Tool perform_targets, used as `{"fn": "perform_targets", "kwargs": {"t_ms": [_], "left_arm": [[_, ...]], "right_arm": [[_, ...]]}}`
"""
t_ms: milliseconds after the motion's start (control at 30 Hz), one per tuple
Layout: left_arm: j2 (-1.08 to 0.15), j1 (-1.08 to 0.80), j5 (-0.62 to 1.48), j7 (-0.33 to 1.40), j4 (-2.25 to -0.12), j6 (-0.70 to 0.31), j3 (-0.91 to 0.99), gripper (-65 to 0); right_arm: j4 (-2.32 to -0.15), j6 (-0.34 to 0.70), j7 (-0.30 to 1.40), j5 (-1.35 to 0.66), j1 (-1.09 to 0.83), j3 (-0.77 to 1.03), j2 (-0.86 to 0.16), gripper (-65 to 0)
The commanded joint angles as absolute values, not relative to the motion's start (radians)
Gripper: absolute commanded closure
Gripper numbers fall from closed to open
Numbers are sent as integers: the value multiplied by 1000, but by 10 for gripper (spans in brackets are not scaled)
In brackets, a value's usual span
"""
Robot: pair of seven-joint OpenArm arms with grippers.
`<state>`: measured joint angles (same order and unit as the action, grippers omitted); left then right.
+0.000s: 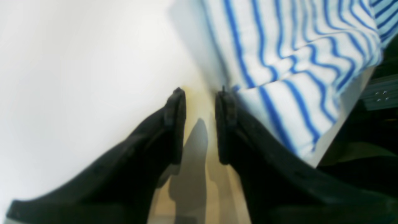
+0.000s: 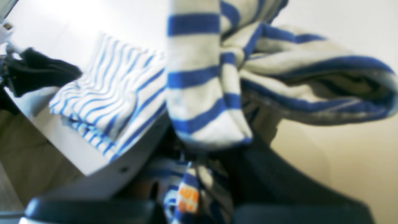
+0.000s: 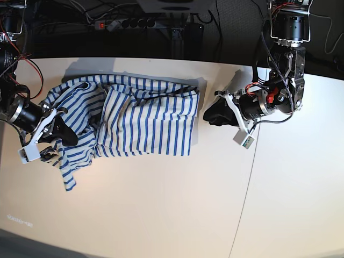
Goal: Fold the T-shirt properly
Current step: 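Grasp the folded shirt with both grippers and lift it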
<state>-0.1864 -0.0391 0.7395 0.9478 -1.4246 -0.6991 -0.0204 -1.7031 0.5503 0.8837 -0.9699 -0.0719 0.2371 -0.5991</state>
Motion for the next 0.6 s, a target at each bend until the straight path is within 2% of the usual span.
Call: {"fn": "perform_targets", "kwargs": {"t_ms": [0, 267, 567], "left_arm": [[-180, -33, 730, 953, -1433, -698, -20, -200], [-109, -59, 720, 954, -1433, -698, -47, -200], [-2, -69, 720, 945, -1433, -698, -138, -200]], "right_arm": [[-1736, 591, 861, -984, -58, 228, -607, 0], [-1810, 590, 860, -846, -58, 88, -519, 0], [-1884, 590, 869, -738, -59, 54, -457, 0]]}}
